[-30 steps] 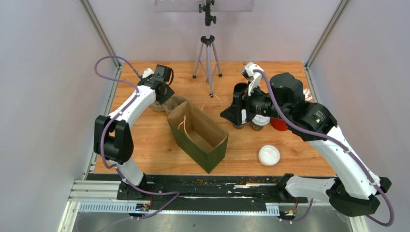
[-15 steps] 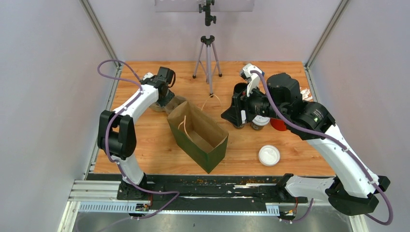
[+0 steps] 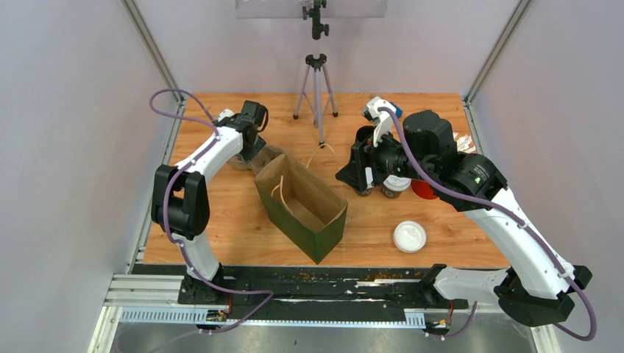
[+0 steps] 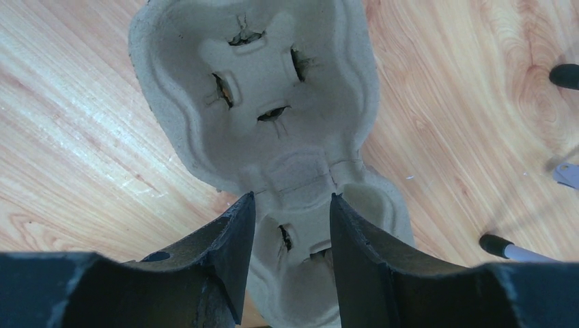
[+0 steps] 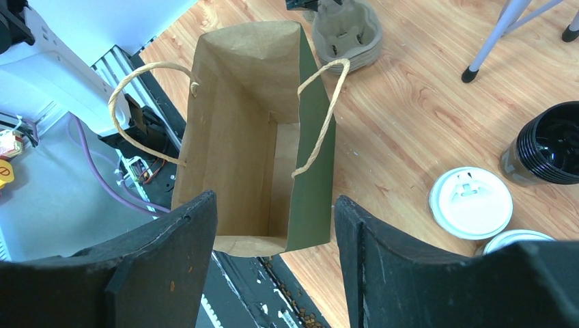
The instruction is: Pack the takeout coffee
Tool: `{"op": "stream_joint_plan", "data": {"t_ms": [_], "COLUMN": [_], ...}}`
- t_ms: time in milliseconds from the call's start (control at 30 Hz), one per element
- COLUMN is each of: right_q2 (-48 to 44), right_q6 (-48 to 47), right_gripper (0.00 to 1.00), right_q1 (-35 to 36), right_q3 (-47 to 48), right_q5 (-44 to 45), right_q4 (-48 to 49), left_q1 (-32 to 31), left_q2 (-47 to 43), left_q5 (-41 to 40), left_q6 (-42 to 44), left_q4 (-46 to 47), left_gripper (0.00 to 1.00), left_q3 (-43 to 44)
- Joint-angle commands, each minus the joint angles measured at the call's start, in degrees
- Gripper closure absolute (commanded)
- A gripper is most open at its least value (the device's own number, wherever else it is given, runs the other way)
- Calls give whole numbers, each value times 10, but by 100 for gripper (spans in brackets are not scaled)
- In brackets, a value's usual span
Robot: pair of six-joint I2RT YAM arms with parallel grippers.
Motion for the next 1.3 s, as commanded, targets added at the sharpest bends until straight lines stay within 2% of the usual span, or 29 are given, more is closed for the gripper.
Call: {"op": "stream_joint_plan", "data": {"t_ms": [0,333,533,833,1067,1267], "right_q2": [-1,-2,0,-3,-4,-4], "right_q6": [-9,-17,-24,-25,-28,-28], "right_gripper": [36,36,36,35,35,35], "right_q1": [0,-1,0,0,-1,0], "right_q3": [20,19,23,17,18,11], "right_q5": [7,8,8,7,8,12], "right_q4": [7,6,2,4,2,2], "left_q1": [3,3,3,3,3,3], "left_q2": [11,27,26,40,37,17], "left_q5": [-23,-20,-22,-21,-20,-35], "left_q6": [-18,-25,-29,-36,-53,-65], "left_q4": [3,4,4,-9,-15,-55], "left_gripper": [48,48,52,44,54,63], "left_q3": [26,31,23,34,34,52]}}
